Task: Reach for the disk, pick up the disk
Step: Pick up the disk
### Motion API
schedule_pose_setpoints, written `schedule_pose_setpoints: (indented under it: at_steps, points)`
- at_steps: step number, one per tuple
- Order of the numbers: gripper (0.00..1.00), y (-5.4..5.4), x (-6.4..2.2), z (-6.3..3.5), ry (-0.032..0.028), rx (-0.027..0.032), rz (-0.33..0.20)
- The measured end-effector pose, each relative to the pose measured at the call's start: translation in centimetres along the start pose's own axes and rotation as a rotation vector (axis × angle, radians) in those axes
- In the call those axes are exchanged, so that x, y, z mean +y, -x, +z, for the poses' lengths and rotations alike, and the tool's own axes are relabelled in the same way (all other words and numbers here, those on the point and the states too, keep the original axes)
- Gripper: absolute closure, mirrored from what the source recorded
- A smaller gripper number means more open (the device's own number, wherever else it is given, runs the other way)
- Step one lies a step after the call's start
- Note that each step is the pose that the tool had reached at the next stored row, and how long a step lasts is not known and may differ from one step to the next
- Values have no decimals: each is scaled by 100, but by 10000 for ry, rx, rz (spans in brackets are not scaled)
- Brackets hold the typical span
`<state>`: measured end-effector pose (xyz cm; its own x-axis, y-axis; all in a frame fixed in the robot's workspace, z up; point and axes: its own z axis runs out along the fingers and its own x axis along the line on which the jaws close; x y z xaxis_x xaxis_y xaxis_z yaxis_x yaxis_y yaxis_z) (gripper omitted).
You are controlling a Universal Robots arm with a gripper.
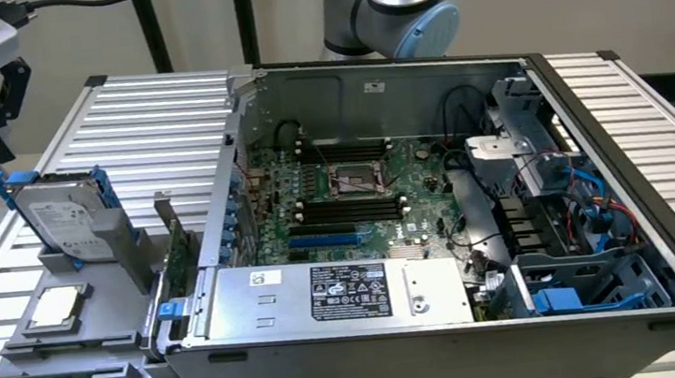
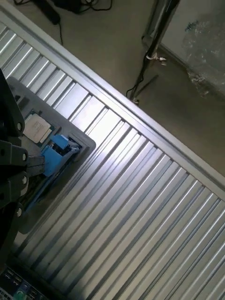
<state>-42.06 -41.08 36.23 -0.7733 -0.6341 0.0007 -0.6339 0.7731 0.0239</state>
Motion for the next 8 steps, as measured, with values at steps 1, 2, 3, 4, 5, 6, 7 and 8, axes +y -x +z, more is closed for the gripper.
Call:
schedule_pose_setpoints:
  at_steps: [1, 2, 3, 4, 5, 6, 7, 8]
  points:
    - [89, 0, 0, 0, 0, 5, -182]
    - [89, 0, 0, 0, 0, 9, -360]
    - [89, 0, 1, 0, 0, 13, -538]
    - [89, 0, 1, 0, 0, 18, -724]
    - [89, 0, 1, 0, -1, 22, -903]
    - [89, 0, 1, 0, -1, 26, -1079]
    - [89, 0, 1, 0, -1, 31, -1263]
    - [89, 0, 0, 0, -1, 35, -1450]
